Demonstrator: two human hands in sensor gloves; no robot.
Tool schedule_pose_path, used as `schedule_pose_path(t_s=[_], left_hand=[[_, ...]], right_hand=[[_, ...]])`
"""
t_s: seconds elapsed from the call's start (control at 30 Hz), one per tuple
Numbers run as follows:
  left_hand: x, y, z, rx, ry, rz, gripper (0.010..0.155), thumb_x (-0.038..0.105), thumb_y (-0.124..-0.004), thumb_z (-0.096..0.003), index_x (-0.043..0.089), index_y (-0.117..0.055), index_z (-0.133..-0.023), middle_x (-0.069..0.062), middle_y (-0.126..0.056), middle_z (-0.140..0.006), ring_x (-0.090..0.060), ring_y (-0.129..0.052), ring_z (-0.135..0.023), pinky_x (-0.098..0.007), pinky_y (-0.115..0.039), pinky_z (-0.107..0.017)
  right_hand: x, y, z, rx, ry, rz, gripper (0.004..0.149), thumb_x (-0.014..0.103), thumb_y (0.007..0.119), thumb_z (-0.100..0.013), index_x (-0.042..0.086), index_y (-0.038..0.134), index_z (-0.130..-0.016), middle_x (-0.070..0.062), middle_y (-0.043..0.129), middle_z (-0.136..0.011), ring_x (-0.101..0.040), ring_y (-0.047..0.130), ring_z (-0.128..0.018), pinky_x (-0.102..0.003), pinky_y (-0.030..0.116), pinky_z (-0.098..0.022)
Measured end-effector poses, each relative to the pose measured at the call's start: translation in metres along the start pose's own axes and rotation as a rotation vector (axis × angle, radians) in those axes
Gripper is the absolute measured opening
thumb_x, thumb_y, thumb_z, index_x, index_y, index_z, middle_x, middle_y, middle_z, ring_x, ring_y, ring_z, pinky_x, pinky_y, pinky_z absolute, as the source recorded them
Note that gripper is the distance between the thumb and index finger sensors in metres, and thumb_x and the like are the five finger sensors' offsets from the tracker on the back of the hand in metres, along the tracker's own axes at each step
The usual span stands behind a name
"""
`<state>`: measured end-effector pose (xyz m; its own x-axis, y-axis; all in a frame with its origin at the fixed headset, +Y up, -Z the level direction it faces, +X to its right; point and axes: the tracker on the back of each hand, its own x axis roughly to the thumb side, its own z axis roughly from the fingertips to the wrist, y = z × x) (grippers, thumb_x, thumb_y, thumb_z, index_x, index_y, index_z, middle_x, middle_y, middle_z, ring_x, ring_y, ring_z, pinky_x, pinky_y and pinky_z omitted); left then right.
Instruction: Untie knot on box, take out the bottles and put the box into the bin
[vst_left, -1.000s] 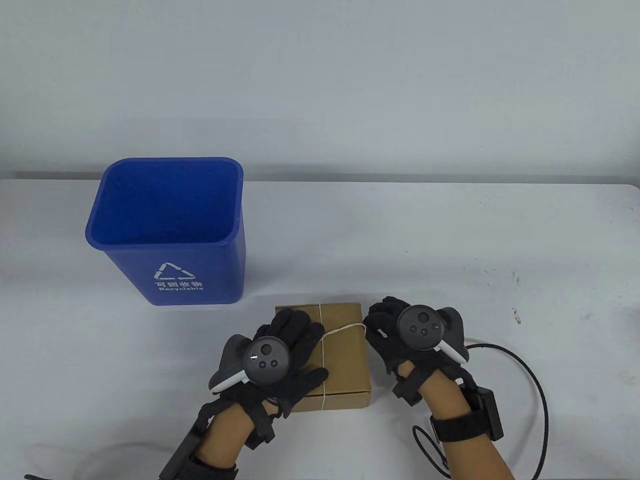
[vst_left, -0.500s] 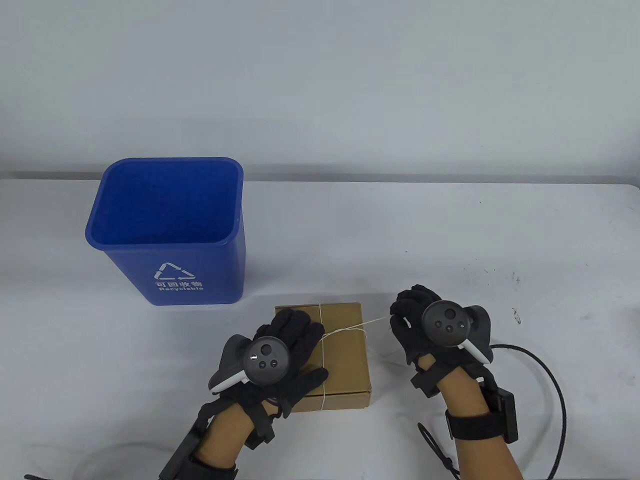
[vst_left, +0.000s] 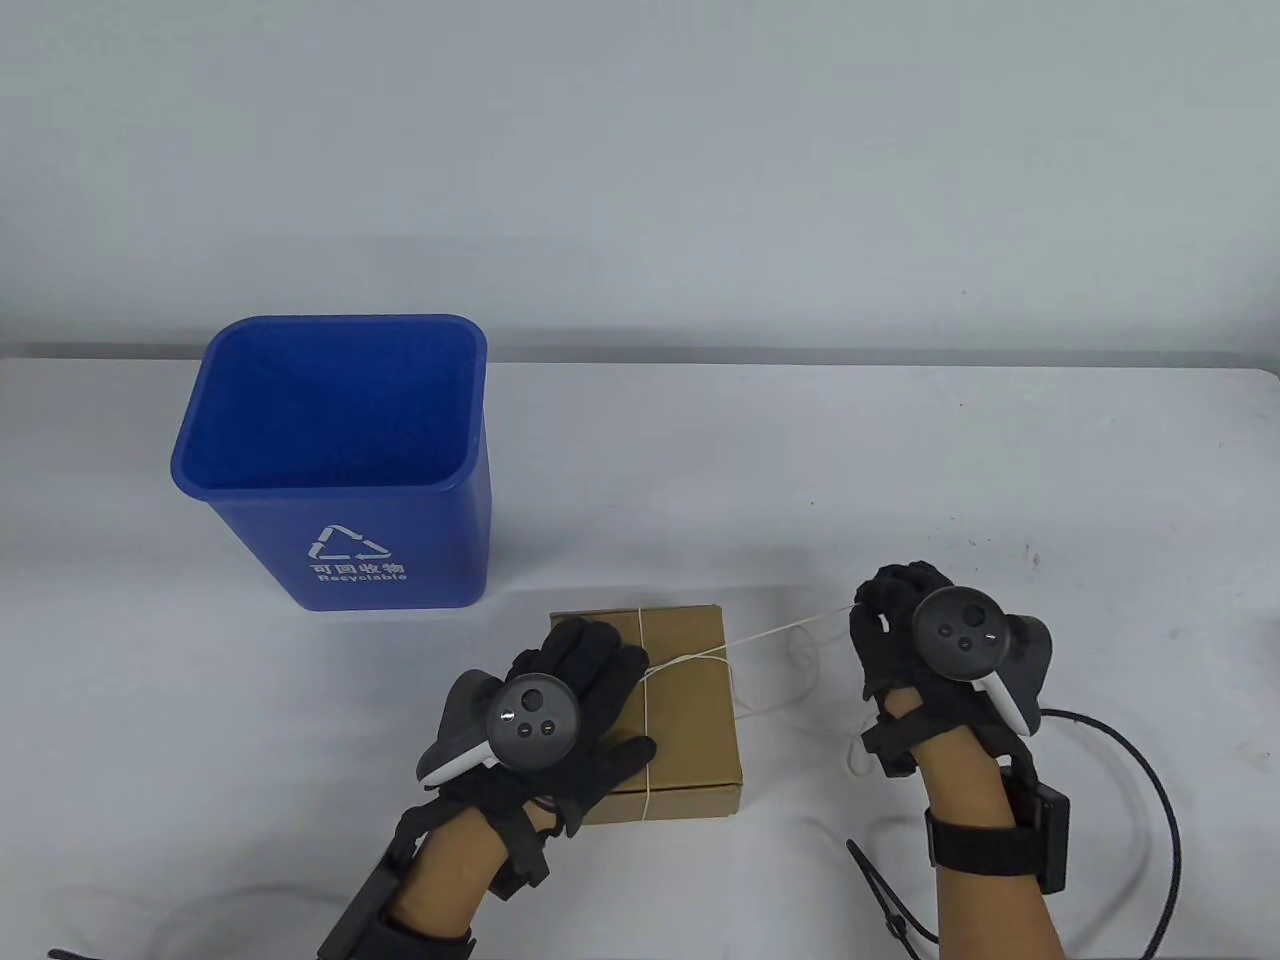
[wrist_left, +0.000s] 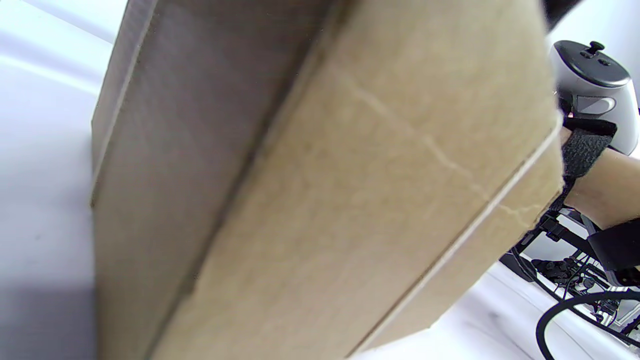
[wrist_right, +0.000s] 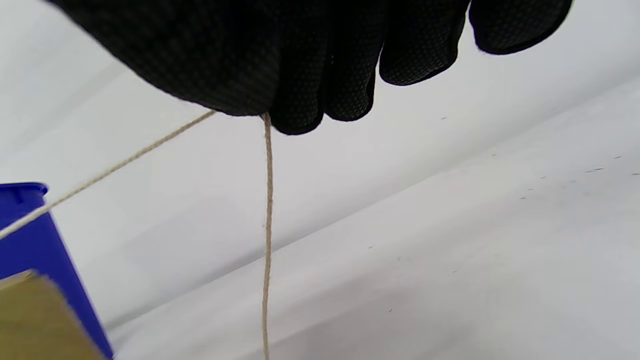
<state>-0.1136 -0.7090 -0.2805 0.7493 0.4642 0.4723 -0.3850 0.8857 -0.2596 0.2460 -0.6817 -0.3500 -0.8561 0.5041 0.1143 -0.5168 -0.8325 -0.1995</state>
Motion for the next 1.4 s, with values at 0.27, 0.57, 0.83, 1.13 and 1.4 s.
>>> schedule_pose_path(t_s=[0.27,0.57,0.83,1.13,1.4], left_hand=[[0.0,0.0,0.0,0.0,0.001,0.0,0.084,0.064,-0.063,-0.0518,0.025,-0.029,-0.118,-0.008,-0.013,-0.121,-0.044,-0.006,-0.112,-0.077,-0.023,-0.073],[0.0,0.0,0.001,0.0,0.001,0.0,0.084,0.064,-0.063,-0.0518,0.025,-0.029,-0.118,-0.008,-0.013,-0.121,-0.044,-0.006,-0.112,-0.077,-0.023,-0.073],[0.0,0.0,0.001,0.001,0.002,0.001,0.084,0.064,-0.063,-0.0518,0.025,-0.029,-0.118,-0.008,-0.013,-0.121,-0.044,-0.006,-0.112,-0.077,-0.023,-0.073],[0.0,0.0,0.001,0.008,-0.003,0.005,0.084,0.063,-0.064,-0.0518,0.024,-0.03,-0.118,-0.009,-0.015,-0.121,-0.045,-0.007,-0.112,-0.077,-0.023,-0.073],[0.004,0.011,0.005,0.156,0.008,0.032,0.075,0.051,-0.077,-0.0515,0.017,-0.054,-0.114,-0.014,-0.041,-0.119,-0.049,-0.032,-0.112,-0.074,-0.039,-0.073]], right_hand=[[-0.022,-0.01,-0.001,-0.07,0.12,0.051,0.037,0.029,0.078,-0.048,0.007,0.083,-0.077,-0.014,0.071,-0.092,-0.052,0.061,-0.091,-0.07,0.053,-0.06],[-0.037,-0.012,-0.001,-0.082,0.222,0.102,0.037,0.028,0.078,-0.048,0.007,0.083,-0.078,-0.015,0.071,-0.093,-0.052,0.061,-0.09,-0.07,0.053,-0.06],[-0.01,-0.01,0.0,-0.011,0.07,0.091,0.046,0.032,0.076,-0.05,0.006,0.084,-0.088,-0.016,0.073,-0.096,-0.053,0.062,-0.091,-0.07,0.054,-0.06],[0.038,-0.038,0.022,-0.211,-0.118,0.092,0.039,0.038,0.08,-0.048,0.011,0.085,-0.076,-0.012,0.074,-0.093,-0.051,0.062,-0.091,-0.069,0.054,-0.061],[0.101,0.022,0.036,0.22,-0.484,-0.104,0.068,0.044,0.076,-0.05,0.01,0.055,-0.105,-0.016,0.049,-0.11,-0.053,0.05,-0.097,-0.071,0.048,-0.063]])
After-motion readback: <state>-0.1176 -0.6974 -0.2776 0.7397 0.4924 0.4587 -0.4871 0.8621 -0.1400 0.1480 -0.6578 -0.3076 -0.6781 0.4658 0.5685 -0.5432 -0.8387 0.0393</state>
